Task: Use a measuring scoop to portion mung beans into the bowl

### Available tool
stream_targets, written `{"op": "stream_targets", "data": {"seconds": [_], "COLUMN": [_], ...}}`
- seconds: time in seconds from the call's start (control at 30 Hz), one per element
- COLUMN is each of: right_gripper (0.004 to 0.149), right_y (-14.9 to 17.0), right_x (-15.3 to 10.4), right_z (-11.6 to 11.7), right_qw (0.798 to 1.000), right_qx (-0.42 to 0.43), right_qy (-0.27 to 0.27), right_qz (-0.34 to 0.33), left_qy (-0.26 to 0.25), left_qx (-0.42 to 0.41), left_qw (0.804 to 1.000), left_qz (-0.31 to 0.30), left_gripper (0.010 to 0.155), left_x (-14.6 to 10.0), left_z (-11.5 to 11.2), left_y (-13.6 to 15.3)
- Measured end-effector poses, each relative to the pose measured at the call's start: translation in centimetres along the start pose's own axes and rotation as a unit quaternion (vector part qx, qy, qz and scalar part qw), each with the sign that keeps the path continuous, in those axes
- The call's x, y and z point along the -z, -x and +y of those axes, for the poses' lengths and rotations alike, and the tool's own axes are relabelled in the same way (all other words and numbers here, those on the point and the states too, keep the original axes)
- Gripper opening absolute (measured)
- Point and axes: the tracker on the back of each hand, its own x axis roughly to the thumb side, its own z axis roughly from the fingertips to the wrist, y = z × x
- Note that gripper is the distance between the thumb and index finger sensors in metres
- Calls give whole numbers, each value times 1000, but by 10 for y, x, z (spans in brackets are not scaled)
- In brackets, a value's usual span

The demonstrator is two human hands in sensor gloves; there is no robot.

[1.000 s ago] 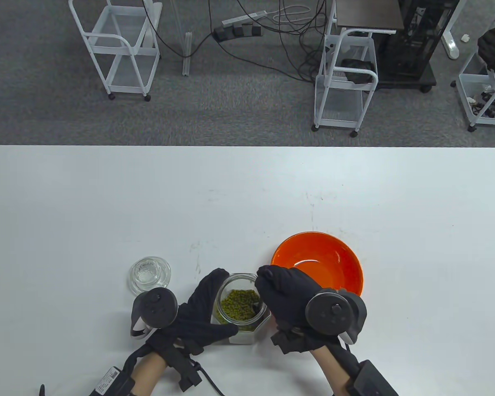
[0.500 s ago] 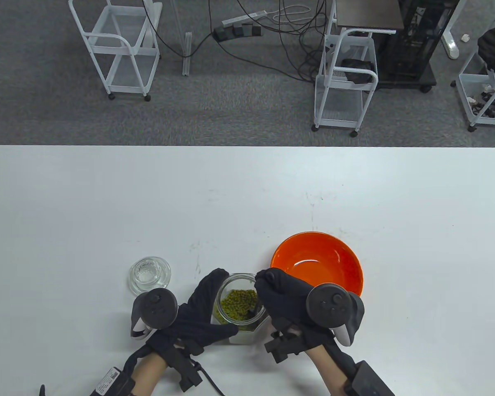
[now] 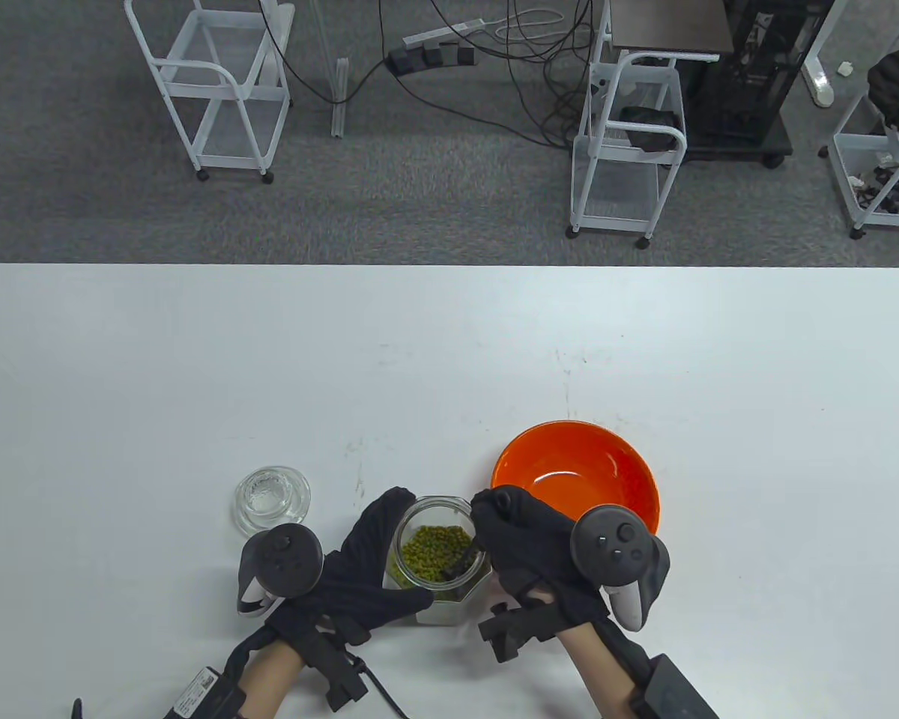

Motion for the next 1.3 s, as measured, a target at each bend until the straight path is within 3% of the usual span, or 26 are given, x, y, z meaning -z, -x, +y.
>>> {"op": "stream_targets", "data": {"seconds": [0.3, 0.47, 0.7, 0.97, 1.3], "right_gripper": [43, 39, 40, 40, 40], "right_y": [-2, -1, -9, -5, 8], "right_x": [2, 0, -8, -8, -4], "right_z": [-2, -4, 9, 17, 18], "right_qw": [999, 998, 997, 999, 994], "right_qx": [-32, 5, 7, 14, 97], "right_qy": [-35, -53, -61, -36, -30], "right_qz": [-15, -29, -51, -26, 43], "left_qy": [0, -2, -2, -3, -4], "left_qx": [0, 2, 3, 5, 7], "left_qw": [1000, 1000, 1000, 1000, 1000], "left_qz": [0, 0, 0, 0, 0], "left_gripper": [115, 115, 115, 114, 114], "left_x": [0, 0, 0, 0, 0], "left_z": [0, 0, 0, 0, 0], "left_y": [0, 0, 0, 0, 0]}}
